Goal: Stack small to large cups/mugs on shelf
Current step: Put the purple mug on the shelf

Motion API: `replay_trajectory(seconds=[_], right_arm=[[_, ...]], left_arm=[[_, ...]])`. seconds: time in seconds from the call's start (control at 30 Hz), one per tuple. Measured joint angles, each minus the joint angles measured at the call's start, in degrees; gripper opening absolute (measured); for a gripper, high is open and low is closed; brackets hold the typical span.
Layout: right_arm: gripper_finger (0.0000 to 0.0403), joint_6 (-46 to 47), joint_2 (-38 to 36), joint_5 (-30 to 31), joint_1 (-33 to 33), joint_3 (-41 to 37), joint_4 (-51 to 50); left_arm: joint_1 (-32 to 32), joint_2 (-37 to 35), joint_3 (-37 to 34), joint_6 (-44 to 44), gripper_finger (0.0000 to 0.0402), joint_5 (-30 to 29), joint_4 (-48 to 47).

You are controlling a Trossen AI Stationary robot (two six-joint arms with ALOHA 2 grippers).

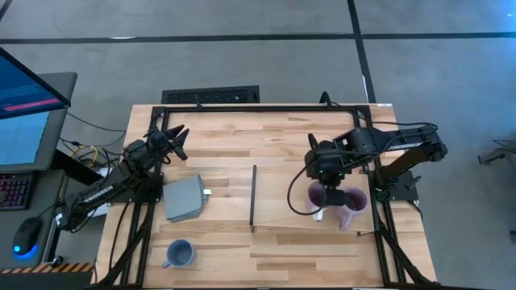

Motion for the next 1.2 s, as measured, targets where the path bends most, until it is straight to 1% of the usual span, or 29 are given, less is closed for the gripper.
replay_trajectory(seconds=[0.13,0.37,0.6,0.67,1.07,1.2], right_arm=[[0.0,-1.61,-0.03,-0.02,-0.06,0.09,1.41],[0.0003,-2.74,1.3,1.54,-0.06,0.32,-1.22],[0.0045,-2.79,1.66,1.48,-0.06,0.33,-0.67],[0.0051,-2.69,1.66,1.3,-0.04,0.26,-0.78],[0.0055,-2.36,1.71,0.87,-0.08,0.17,-0.38],[0.0055,-2.34,1.75,0.88,-0.08,0.11,1.11]], left_arm=[[-0.02,0.02,-0.02,0.0,0.0121,0.0,0.01],[0.0,0.02,0.0,0.0,0.0121,0.0,0.01],[-0.01,0.01,-0.01,0.01,0.0121,0.09,0.02],[-0.01,0.01,-0.01,0.02,0.0121,0.11,0.02],[0.0,0.01,-0.02,0.02,0.0121,0.17,0.02],[-0.02,0.02,-0.02,0.02,0.0121,0.17,0.02]])
